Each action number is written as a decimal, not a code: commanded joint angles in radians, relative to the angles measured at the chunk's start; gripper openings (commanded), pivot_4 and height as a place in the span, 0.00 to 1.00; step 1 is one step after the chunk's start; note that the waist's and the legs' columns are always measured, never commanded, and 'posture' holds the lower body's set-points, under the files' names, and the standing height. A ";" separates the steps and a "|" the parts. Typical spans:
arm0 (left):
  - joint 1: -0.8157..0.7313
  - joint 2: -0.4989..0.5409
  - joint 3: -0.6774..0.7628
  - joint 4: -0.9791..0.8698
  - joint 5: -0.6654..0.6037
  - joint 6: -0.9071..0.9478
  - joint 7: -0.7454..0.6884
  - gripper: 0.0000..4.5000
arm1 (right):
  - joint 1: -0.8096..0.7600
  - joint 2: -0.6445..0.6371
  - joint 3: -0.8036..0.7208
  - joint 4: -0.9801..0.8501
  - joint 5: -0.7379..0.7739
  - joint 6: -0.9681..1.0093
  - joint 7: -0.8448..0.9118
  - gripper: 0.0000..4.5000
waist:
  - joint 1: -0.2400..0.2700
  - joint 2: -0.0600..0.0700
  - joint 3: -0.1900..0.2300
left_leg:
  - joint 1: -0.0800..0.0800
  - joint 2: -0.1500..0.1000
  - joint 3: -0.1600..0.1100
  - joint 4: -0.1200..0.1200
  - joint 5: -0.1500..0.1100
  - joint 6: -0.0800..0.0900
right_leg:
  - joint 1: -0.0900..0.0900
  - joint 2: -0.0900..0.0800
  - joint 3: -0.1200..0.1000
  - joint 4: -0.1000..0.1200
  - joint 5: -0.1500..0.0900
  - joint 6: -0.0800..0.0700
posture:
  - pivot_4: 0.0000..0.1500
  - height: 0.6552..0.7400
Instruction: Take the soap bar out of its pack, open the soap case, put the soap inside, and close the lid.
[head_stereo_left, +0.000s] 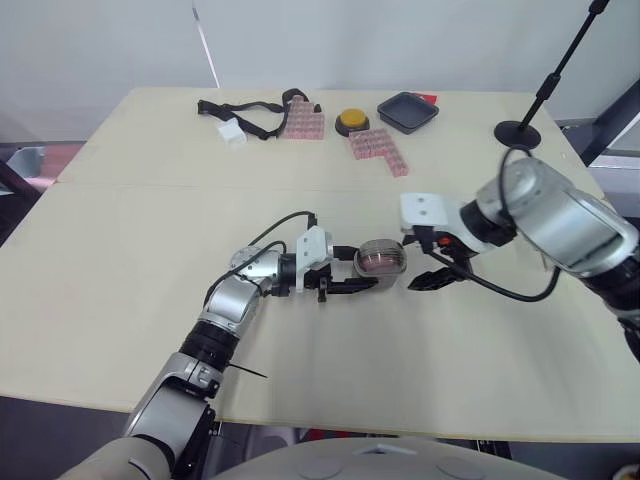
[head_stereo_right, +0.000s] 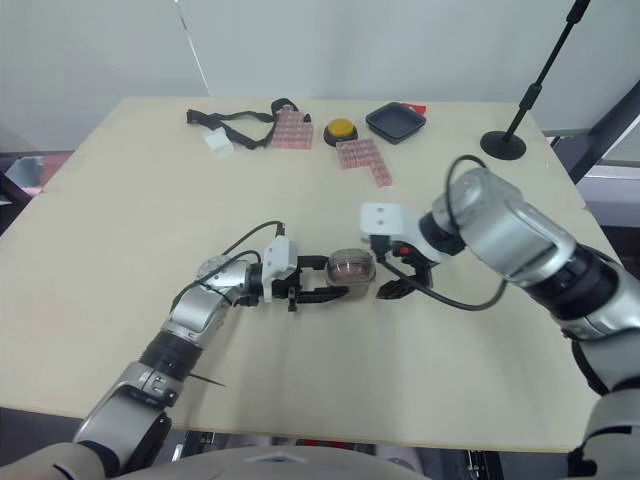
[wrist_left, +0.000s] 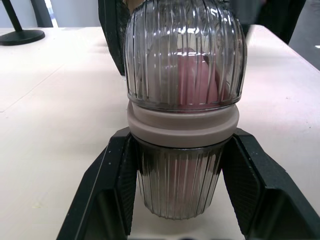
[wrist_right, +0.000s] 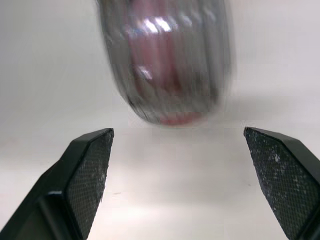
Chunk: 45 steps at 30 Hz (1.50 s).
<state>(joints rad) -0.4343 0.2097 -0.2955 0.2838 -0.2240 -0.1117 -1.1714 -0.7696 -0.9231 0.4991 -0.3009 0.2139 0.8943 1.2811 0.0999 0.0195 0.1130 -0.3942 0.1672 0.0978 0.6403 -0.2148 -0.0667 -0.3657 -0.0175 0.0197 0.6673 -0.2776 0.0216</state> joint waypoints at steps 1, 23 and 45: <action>-0.003 0.007 0.009 -0.042 -0.016 -0.018 -0.009 0.43 | 0.101 -0.019 -0.188 0.024 0.052 -0.098 -0.042 0.94 | 0.002 0.000 0.000 | 0.000 0.000 0.000 0.000 0.000 0.000 | 0.000 0.000 0.000 0.000 0.000 0.000 | 1.00 1.00; -0.009 0.014 0.024 -0.042 -0.042 -0.003 -0.046 0.43 | 0.379 0.155 -0.550 -0.089 0.375 -0.283 -0.143 0.01 | -0.007 0.000 0.000 | -0.001 0.000 0.000 -0.001 0.000 0.002 | -0.002 0.000 0.000 -0.003 0.000 0.000 | 1.00 1.00; 0.000 0.014 0.020 -0.052 -0.036 -0.001 -0.023 0.43 | 0.360 0.180 -0.411 -0.108 0.340 -0.310 -0.158 0.01 | -0.016 0.000 0.000 | -0.001 0.000 0.000 -0.002 0.000 0.001 | -0.002 0.000 -0.001 -0.006 0.000 0.000 | 1.00 1.00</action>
<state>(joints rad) -0.4284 0.2194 -0.2925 0.2698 -0.2422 -0.1021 -1.1988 -0.3987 -0.7362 0.0964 -0.4027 0.5565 0.6042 1.1199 0.0835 0.0199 0.1133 -0.3957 0.1669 0.0976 0.6380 -0.2151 -0.0656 -0.3673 -0.0177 0.0190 0.6608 -0.2776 0.0215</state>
